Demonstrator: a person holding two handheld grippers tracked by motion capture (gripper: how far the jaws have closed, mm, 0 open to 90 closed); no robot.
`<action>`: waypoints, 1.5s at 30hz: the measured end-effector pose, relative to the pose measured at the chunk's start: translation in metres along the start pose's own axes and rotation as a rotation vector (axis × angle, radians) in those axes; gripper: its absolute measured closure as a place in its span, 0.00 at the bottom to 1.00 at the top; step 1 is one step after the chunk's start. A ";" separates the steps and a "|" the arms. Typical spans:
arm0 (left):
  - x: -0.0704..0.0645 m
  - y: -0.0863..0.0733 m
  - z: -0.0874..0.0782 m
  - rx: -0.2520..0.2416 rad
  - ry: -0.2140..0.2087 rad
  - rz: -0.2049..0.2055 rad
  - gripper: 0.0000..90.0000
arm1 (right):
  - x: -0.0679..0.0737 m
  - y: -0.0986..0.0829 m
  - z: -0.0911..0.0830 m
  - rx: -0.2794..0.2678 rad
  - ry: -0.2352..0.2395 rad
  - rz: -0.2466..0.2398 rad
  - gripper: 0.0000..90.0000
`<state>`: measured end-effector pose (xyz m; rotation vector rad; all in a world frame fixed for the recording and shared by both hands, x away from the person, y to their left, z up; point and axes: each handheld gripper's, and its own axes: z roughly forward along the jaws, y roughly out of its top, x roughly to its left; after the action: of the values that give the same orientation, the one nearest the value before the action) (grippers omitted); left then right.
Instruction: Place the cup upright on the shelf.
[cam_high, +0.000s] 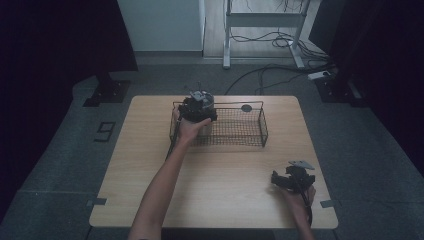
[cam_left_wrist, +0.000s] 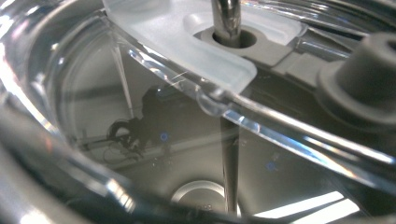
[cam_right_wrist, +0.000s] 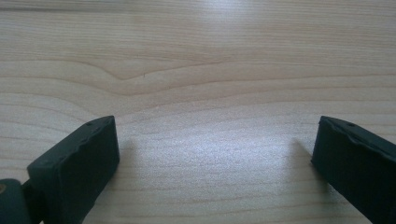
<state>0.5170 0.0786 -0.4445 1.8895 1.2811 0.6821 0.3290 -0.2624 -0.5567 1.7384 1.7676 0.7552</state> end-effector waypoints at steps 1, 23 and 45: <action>0.000 -0.001 0.001 0.002 0.001 -0.003 0.04 | 0.000 0.000 0.000 0.001 0.000 -0.001 0.01; 0.003 -0.018 0.012 0.030 0.010 -0.018 0.04 | 0.000 0.000 0.000 0.001 0.000 -0.001 0.01; 0.004 -0.032 0.005 -0.002 0.001 -0.013 0.04 | 0.000 0.000 0.000 0.000 0.000 0.000 0.00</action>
<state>0.5052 0.0881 -0.4732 1.8775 1.2919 0.6770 0.3290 -0.2624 -0.5567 1.7382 1.7674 0.7554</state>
